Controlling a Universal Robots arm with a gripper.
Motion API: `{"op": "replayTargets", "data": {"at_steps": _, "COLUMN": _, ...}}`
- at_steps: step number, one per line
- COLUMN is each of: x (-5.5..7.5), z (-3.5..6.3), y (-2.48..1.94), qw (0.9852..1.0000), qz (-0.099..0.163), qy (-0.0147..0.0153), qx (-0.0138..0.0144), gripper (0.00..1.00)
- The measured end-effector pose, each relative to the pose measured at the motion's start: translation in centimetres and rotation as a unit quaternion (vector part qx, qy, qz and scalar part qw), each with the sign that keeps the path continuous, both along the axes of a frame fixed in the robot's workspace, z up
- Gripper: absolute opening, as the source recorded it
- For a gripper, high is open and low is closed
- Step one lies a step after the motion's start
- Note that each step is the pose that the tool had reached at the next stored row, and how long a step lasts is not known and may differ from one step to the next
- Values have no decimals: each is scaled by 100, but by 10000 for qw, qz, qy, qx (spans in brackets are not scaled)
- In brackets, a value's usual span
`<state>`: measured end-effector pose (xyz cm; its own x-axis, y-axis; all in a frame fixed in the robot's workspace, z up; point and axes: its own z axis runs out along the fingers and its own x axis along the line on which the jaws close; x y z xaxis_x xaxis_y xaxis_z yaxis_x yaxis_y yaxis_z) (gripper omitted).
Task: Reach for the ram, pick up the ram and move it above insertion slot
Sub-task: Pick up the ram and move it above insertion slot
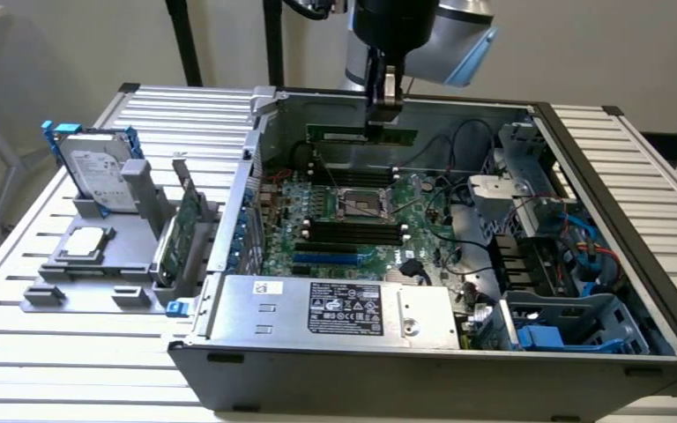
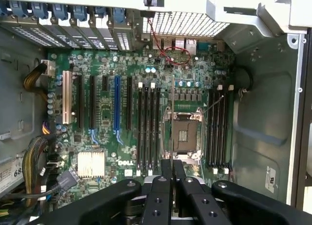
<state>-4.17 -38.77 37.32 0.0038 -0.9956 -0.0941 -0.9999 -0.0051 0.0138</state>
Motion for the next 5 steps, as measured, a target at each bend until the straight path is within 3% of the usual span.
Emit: {"op": "replayTargets", "data": {"at_steps": 5, "x": 0, "z": 0, "y": 0, "qw": 10000, "qz": 0, "qy": 0, "qx": 0, "gripper": 13}}
